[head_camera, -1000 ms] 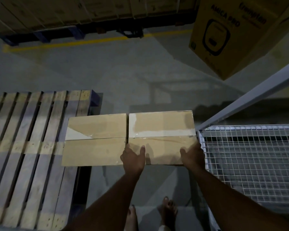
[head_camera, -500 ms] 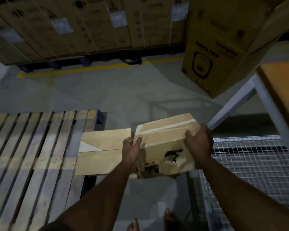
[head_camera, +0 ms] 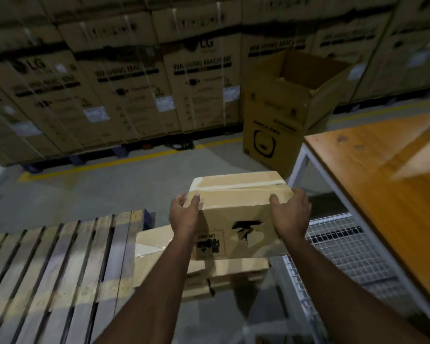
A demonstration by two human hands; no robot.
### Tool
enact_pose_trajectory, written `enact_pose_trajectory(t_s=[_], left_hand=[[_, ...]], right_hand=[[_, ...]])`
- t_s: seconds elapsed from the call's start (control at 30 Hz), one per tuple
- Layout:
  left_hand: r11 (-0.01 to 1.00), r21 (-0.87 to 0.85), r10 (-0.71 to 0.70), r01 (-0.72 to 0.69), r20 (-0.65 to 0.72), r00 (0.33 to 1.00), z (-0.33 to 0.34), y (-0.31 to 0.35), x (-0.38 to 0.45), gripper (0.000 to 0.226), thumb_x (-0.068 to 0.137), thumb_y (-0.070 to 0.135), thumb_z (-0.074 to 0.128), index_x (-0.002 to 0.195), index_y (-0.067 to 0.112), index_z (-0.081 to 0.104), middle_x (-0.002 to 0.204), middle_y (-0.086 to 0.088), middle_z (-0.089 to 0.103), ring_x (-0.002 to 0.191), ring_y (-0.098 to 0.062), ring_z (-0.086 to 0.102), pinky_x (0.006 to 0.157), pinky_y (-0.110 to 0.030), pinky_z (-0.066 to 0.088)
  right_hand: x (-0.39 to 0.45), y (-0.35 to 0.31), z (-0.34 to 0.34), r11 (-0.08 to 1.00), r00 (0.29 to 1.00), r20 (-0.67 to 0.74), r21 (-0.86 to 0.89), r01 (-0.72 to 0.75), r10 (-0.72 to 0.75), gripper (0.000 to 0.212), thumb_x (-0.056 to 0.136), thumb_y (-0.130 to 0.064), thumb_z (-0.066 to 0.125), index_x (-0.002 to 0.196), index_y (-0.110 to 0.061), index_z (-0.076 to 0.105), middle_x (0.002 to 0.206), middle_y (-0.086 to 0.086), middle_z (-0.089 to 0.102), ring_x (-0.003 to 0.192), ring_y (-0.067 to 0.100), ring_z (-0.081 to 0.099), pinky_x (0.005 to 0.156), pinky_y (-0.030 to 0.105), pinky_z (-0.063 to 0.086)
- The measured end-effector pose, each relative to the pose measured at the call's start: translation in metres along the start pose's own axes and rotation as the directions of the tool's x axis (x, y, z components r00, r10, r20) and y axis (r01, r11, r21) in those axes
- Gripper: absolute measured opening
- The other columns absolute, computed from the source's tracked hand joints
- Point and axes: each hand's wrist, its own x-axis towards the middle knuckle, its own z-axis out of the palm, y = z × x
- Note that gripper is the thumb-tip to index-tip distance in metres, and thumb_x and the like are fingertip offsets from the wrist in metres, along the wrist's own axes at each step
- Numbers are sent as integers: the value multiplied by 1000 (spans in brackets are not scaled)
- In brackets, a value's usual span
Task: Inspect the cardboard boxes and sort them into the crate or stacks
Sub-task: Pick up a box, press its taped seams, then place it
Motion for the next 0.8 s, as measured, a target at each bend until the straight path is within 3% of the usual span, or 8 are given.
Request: enact_pose_trajectory(t_s=[0.13,0.33,0.47,0.57,0.73,0.8], left_hand=[[994,-19,104,-103,68,992,-42,14,-44,50,94,41,68,137,20,54,126,5,56,105,-15,53,76,-31,41],[961,-18,277,-278,155,948,-98,28,-95,44,91,51,67,124,22,66,122,-2,67,107,-22,63,87,-39,52],[936,-59,350,-346,223,910,-122,37,-137,48,88,61,63,119,25,70,115,0,70,104,-21,65,89,-44,55],[909,-94,417,-406,251,874,-135,42,-174,40,95,53,60,116,22,73,111,-2,71,102,-22,64,81,-38,50],[872,-159,490,-463,294,821,-152,39,-244,48,97,55,56,109,13,76,98,-8,73,92,-24,66,71,-35,46],[862,-193,507,-469,305,806,-158,38,-277,46,98,52,57,105,12,77,93,-8,73,81,-17,64,66,-33,45]], right_hand=[[-69,-19,-52,1000,990,-141,27,-2,6,54,87,-36,69,128,-6,51,130,15,55,120,33,46,95,42,42],[-167,-34,-122,997,951,-309,76,25,-1,51,89,-40,67,128,-13,49,133,8,51,122,25,43,86,32,38],[-220,-33,-169,993,895,-445,100,66,-15,47,90,-48,64,124,-19,51,128,2,53,121,20,43,93,37,44],[-257,-29,-202,994,831,-554,62,94,-44,42,90,-51,60,118,-20,53,120,1,55,113,17,44,86,32,39],[-322,-9,-254,996,730,-681,9,91,-60,42,90,-58,52,114,-24,52,114,-2,54,108,15,45,87,39,46],[-348,4,-275,996,701,-712,17,90,-51,42,90,-59,52,113,-24,53,112,-3,53,108,14,45,87,40,47]])
